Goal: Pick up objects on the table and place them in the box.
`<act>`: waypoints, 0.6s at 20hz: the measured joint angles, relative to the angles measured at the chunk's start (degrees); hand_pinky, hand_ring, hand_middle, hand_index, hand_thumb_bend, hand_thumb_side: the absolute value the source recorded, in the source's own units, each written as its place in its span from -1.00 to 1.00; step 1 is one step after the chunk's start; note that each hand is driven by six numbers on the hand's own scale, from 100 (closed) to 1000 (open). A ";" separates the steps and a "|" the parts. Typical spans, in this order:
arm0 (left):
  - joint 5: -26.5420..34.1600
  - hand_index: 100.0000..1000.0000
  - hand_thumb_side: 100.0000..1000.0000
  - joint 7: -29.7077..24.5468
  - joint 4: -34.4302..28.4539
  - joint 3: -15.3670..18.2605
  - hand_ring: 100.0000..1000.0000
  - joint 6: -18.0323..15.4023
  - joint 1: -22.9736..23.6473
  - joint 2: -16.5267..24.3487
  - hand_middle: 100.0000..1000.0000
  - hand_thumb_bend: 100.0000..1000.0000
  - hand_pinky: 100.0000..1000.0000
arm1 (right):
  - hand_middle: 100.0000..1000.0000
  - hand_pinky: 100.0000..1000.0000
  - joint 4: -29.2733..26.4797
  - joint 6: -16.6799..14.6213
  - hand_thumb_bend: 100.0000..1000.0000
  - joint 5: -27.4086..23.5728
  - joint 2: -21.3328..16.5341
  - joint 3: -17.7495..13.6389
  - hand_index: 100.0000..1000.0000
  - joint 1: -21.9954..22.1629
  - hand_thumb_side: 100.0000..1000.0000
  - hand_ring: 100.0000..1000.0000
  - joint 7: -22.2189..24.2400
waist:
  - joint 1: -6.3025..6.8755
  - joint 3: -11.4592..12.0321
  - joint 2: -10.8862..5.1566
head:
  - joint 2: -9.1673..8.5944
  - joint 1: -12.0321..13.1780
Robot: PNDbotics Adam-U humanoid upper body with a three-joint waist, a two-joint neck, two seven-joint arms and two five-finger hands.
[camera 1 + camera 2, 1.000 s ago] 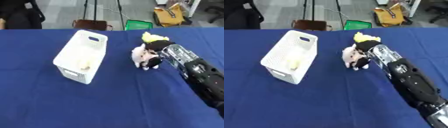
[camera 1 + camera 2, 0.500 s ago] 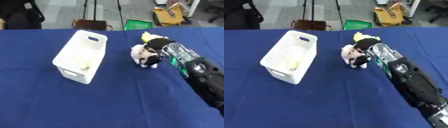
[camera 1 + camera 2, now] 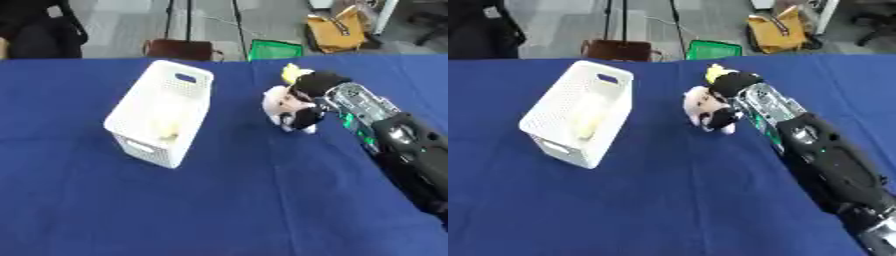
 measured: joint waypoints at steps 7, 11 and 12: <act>0.00 0.32 -0.02 -0.09 0.00 -0.23 0.33 0.03 0.00 0.00 0.36 -1.00 0.40 | -0.27 0.75 -4.40 1.77 -1.00 -1.85 -0.93 0.63 0.04 -0.49 0.15 0.58 -0.97 | -0.10 -0.14 -0.05 | 0.01 -0.01; 0.00 0.32 -0.02 -0.13 0.00 -0.24 0.33 0.03 0.00 0.00 0.36 -1.00 0.40 | -0.33 0.75 -7.88 2.95 -1.00 -2.84 -1.45 1.05 -0.02 -1.10 0.13 0.56 -0.90 | -0.27 -0.16 -0.15 | 0.02 -0.02; 0.00 0.32 -0.02 -0.13 0.00 -0.24 0.33 0.03 0.00 0.00 0.36 -1.00 0.40 | -0.33 0.75 -8.74 3.20 -1.00 -3.12 -1.51 1.08 -0.02 -1.16 0.13 0.56 -0.83 | -0.27 -0.16 -0.21 | 0.02 -0.02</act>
